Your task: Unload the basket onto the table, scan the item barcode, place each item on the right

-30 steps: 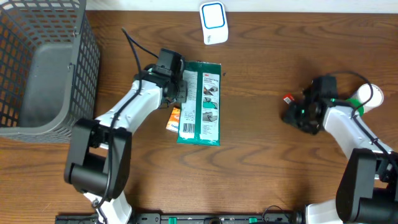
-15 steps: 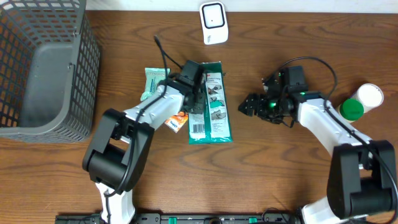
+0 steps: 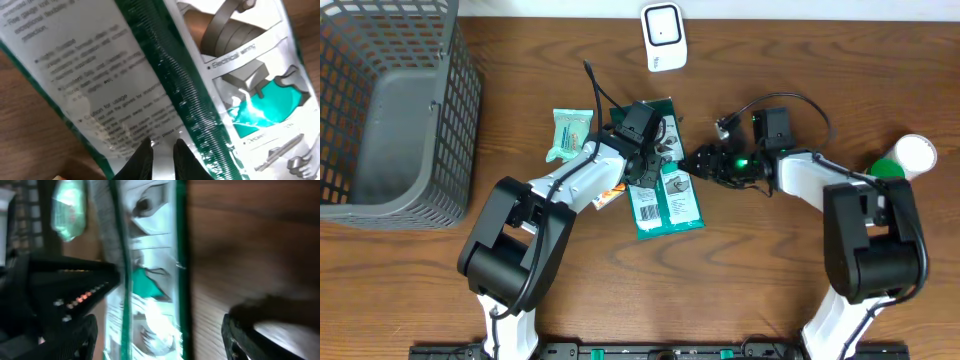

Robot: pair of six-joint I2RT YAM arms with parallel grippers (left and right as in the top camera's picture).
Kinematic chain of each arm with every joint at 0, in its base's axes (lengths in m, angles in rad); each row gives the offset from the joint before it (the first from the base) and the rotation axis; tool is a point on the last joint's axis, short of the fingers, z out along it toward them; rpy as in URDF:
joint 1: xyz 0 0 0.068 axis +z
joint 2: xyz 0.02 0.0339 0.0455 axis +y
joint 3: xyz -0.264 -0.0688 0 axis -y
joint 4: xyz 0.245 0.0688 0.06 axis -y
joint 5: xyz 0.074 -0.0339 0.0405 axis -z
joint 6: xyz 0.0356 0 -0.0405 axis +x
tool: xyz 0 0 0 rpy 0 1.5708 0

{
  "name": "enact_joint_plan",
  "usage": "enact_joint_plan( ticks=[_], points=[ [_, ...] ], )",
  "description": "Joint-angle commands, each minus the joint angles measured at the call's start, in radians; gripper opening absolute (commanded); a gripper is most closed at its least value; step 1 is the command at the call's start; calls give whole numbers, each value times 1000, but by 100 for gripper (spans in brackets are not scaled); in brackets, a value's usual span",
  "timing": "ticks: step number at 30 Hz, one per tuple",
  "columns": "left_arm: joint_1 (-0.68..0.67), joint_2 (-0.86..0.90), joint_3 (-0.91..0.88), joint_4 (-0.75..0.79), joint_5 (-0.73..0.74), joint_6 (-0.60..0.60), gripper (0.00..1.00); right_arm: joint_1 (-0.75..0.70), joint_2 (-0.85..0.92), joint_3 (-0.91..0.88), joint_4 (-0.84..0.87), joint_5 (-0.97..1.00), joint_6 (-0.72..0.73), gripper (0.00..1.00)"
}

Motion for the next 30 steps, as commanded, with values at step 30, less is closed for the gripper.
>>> enact_joint_plan(
  ticks=[30],
  points=[
    [67, 75, 11, -4, -148, -13, 17, 146, 117, -11, 45, 134, -46, 75]
  ],
)
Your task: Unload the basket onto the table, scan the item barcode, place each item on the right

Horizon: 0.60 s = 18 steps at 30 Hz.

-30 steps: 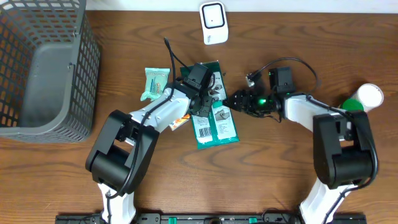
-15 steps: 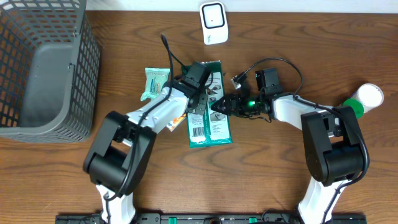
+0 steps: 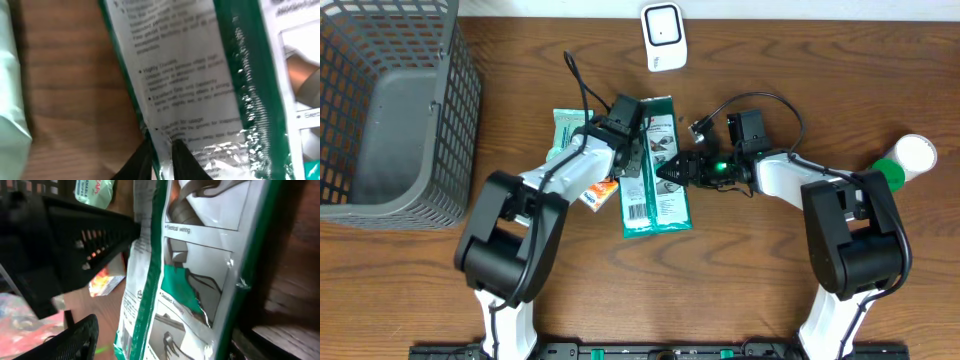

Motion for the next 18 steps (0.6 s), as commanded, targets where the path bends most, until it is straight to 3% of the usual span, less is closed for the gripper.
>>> enact_joint_plan(
  ticks=[1, 3, 8, 12, 14, 17, 18],
  points=[
    [0, 55, -4, -5, 15, -10, 17, 45, 61, -34, -23, 203, -11, 75],
    [0, 56, -4, -5, 59, -9, 17, 64, 61, -34, -21, 237, 14, 75],
    [0, 56, -4, -5, 87, -9, 17, 108, 61, -34, 27, 220, 75, 57],
    [0, 56, -4, -6, 88, -9, 17, 132, 61, -34, 71, 146, 79, 54],
    [0, 56, -4, -5, 88, -9, 17, 134, 61, -34, 70, 146, 79, 40],
    [0, 56, -4, -5, 92, -9, 17, 129, 61, -34, 69, 144, 79, 1],
    [0, 53, -4, -5, 92, -9, 17, 124, 60, -34, 66, 133, 80, 1]
  ],
)
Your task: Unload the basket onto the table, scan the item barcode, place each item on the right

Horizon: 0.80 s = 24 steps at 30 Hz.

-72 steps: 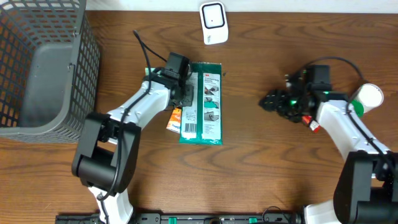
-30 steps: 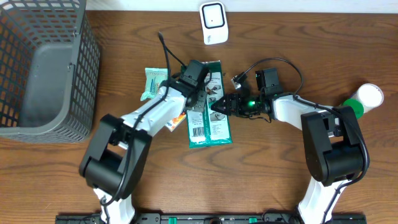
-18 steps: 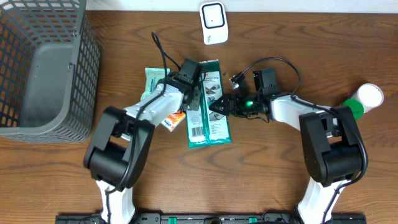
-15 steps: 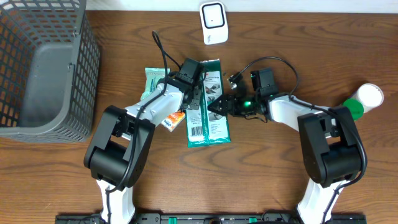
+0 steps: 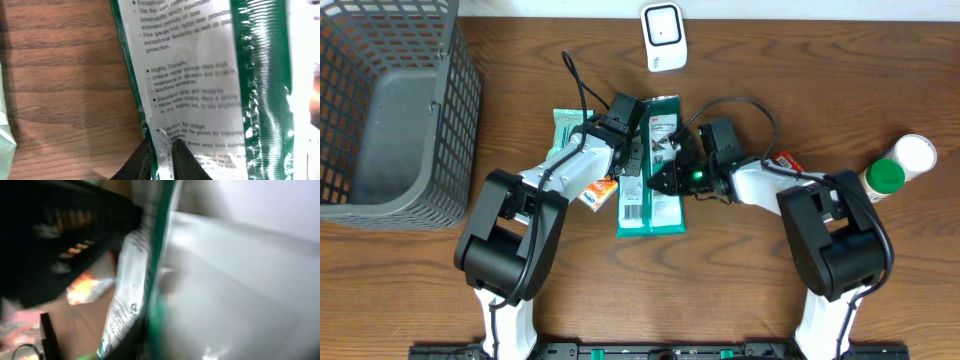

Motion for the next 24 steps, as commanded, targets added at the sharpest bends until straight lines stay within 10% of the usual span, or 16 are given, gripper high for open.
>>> enact_joint_plan(
  ticks=[1, 16, 24],
  points=[
    [-7, 41, -9, -11, 43, -5, 17, -7, 29, -22, -13, -4, 14, 1],
    [52, -419, 4, -56, -10, -28, 17, -184, -378, -22, -385, -76, -101, 1],
    [230, -631, 3, -266, 61, -69, 22, -221, -585, -22, -380, -531, -282, 1]
  ],
)
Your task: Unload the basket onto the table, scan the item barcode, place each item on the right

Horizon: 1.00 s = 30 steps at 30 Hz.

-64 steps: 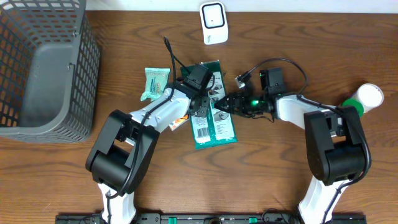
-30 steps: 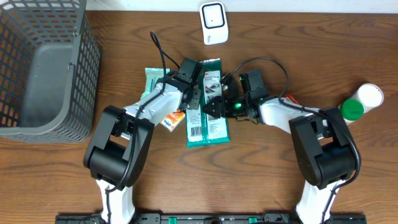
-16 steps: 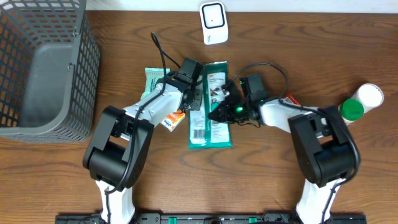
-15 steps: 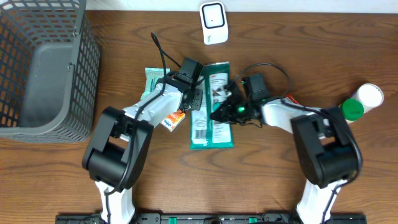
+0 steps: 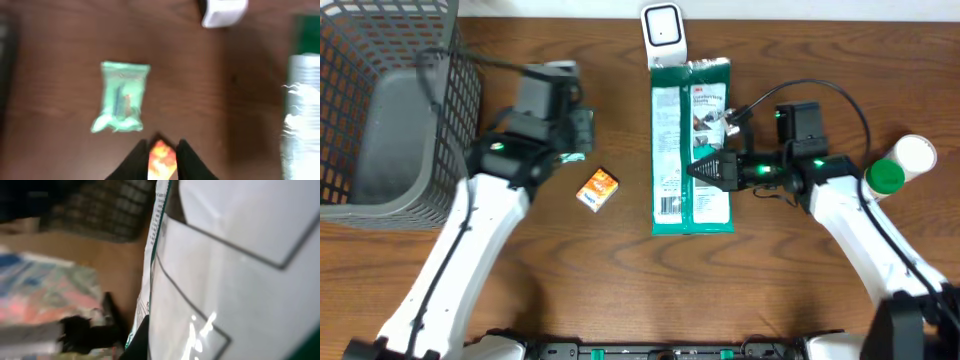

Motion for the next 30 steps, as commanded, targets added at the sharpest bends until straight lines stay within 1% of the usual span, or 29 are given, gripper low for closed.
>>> enact_joint_plan(
  ticks=[1, 3, 5, 9, 11, 12, 14, 15, 16, 18, 20, 22, 24, 26, 28, 30],
  points=[
    [77, -35, 2, -60, 59, -16, 22, -7, -69, 4, 43, -284, -65, 1],
    [105, -35, 2, -83, 90, -13, 22, -6, -74, 4, 69, -342, -42, 1],
    [121, -27, 2, -93, 111, -8, 22, -6, -74, 4, 82, -344, -21, 1],
    [121, -13, 2, -96, 112, 74, 22, -6, -74, 4, 93, -336, 5, 1],
    [123, -6, 2, -101, 108, 82, 23, -6, -74, 4, 115, -336, 41, 1],
    [124, -6, 2, -101, 108, 82, 23, -6, -74, 4, 125, -336, 52, 1],
    [124, -6, 2, -101, 108, 82, 27, -6, -74, 4, 134, -319, 61, 1],
    [125, -7, 2, -100, 108, 82, 33, -6, -74, 4, 132, -286, 62, 1],
    [129, -7, 2, -100, 108, 81, 39, -5, -74, 4, 119, -220, 62, 1],
    [139, -12, 2, -100, 108, 76, 49, -5, -74, 4, 73, -59, 69, 1],
    [160, -29, 3, -100, 108, 53, 51, -5, -74, 4, 26, 117, 76, 1],
    [187, -61, 4, -92, 108, 46, 56, -5, -75, 7, 6, 196, 76, 1],
    [214, -96, 4, -76, 108, 47, 69, -5, -81, 26, -18, 242, 76, 1],
    [240, -130, 4, -64, 108, 47, 75, -5, -95, 65, -71, 332, 70, 1],
    [265, -162, 4, -63, 108, 47, 77, -4, -109, 126, -162, 457, 29, 1],
    [288, -187, 4, -63, 100, 47, 77, 7, -119, 221, -298, 620, -41, 1]
  ],
)
